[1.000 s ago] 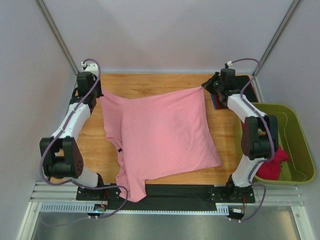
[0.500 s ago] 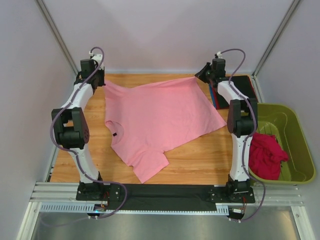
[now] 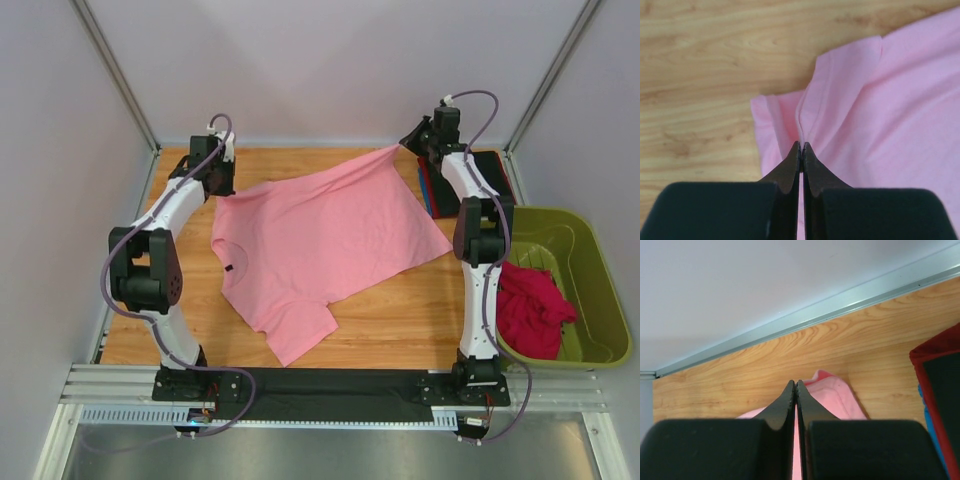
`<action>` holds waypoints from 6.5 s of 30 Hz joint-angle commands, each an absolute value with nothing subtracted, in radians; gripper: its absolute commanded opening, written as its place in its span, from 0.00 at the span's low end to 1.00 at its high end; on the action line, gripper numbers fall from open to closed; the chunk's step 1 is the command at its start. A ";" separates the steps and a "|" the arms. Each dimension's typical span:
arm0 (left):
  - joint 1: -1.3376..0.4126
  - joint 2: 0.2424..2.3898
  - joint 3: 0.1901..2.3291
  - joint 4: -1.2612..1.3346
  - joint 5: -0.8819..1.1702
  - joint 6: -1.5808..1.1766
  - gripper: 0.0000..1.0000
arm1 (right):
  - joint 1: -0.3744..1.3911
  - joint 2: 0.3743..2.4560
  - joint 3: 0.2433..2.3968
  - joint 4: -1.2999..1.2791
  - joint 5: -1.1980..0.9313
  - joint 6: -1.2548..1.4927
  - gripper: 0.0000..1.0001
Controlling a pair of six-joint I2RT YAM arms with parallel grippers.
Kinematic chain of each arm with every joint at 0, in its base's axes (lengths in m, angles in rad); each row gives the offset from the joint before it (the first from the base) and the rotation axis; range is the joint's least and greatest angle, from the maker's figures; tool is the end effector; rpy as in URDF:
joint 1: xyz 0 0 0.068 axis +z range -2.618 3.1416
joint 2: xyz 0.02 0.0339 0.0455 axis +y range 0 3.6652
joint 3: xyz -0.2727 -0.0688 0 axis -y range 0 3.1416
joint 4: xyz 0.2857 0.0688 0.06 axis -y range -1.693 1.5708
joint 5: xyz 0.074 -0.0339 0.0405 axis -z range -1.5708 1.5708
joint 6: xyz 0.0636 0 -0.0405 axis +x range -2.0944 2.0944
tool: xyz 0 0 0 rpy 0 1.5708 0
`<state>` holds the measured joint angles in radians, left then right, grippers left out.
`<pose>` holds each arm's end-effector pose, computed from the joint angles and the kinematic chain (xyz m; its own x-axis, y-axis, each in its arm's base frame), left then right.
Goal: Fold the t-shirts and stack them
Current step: Fold the tshirt
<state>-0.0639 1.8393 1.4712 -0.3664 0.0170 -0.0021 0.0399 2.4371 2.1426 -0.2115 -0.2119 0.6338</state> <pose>0.4816 -0.0319 0.2374 -0.6690 0.0407 -0.7421 0.0750 0.9971 -0.0130 0.6367 0.0388 0.1986 -0.5222 0.5586 -0.6444 0.1073 0.7927 0.6001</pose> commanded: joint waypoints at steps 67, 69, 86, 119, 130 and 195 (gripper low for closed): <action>0.104 1.681 1.278 -0.709 0.101 -0.433 0.48 | 0.081 1.735 1.539 -0.825 -0.175 0.523 0.35; 0.124 1.709 1.275 -0.681 0.120 -0.411 0.48 | 0.089 1.715 1.484 -0.816 -0.205 0.520 0.35; 0.161 1.928 1.322 -0.646 0.127 -0.456 0.34 | 0.124 1.753 1.404 -0.795 -0.225 0.474 0.33; 0.065 1.959 1.752 -0.959 -0.070 -0.376 0.43 | 0.275 1.801 1.269 -0.755 0.164 0.630 0.28; 0.017 1.646 1.214 -0.839 0.130 -0.586 0.38 | 0.224 1.833 1.183 -0.677 0.192 0.641 0.24; -0.028 2.290 1.898 -0.658 0.451 -0.017 0.55 | 0.259 1.643 1.388 -0.845 -0.127 0.569 0.35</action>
<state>-0.0143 2.2810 1.8889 -0.7044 0.4397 -0.0494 0.2550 1.6440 1.3392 -0.8558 -0.1139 0.5751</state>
